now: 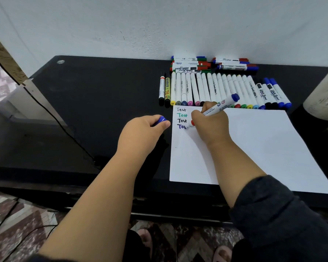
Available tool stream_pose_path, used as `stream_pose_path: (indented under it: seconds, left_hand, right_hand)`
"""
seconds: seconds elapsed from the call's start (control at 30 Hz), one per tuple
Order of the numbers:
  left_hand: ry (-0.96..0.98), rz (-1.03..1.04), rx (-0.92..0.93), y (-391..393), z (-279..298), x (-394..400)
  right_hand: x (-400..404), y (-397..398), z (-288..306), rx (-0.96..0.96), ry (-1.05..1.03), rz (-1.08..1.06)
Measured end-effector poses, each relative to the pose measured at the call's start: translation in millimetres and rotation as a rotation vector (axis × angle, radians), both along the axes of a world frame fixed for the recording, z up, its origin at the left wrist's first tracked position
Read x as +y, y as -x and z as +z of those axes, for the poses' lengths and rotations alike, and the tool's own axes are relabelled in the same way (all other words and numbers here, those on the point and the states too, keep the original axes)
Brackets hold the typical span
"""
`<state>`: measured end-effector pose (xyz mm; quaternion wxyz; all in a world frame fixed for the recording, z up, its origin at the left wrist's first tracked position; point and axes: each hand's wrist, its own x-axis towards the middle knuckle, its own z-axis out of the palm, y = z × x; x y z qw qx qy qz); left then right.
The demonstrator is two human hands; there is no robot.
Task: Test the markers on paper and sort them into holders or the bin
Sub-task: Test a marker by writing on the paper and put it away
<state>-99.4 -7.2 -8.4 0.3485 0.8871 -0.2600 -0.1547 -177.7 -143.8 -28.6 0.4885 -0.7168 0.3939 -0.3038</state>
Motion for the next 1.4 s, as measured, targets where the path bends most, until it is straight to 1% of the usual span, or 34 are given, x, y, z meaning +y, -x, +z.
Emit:
stream_pose_path:
  seconds: [0.2, 0.47, 0.6, 0.67, 0.77, 0.83, 1.1, 1.3, 1.4]
  left_hand:
    - [-0.016, -0.003, 0.001, 1.6, 0.9, -1.6]
    - [-0.026, -0.029, -0.003, 1.1, 1.3, -0.9]
    - [-0.002, -0.035, 0.034, 0.9, 3.1, 0.8]
    - [0.011, -0.038, 0.065, 1.6, 4.1, 1.7]
    - [0.056, -0.047, 0.125, 6.5, 6.7, 3.4]
    - [0.075, -0.064, 0.155, 10.1, 8.8, 3.7]
    - [0.15, -0.154, 0.217, 23.8, 12.4, 3.4]
    - [0.152, -0.206, 0.222, 32.5, 10.9, -2.3]
    - [0.154, -0.221, 0.225, 34.9, 11.5, -4.9]
  right_hand:
    - [-2.5, -0.7, -2.0, -0.009, 0.0, -0.034]
    - [-2.0, -0.2, -1.2, -0.011, -0.016, -0.028]
    - [-2.1, 0.1, 3.9, -0.123, -0.175, -0.098]
    - [-4.7, -0.4, 9.9, -0.138, -0.262, -0.115]
    - [-9.6, 3.5, 19.4, -0.195, -0.39, -0.048]
    - [-8.3, 9.0, 26.0, -0.244, -0.424, 0.005]
    - [8.5, 36.3, 40.9, -0.356, -0.449, 0.019]
    - [18.7, 42.1, 40.2, -0.312, -0.417, 0.047]
    - [21.1, 39.6, 36.2, -0.218, -0.371, 0.039]
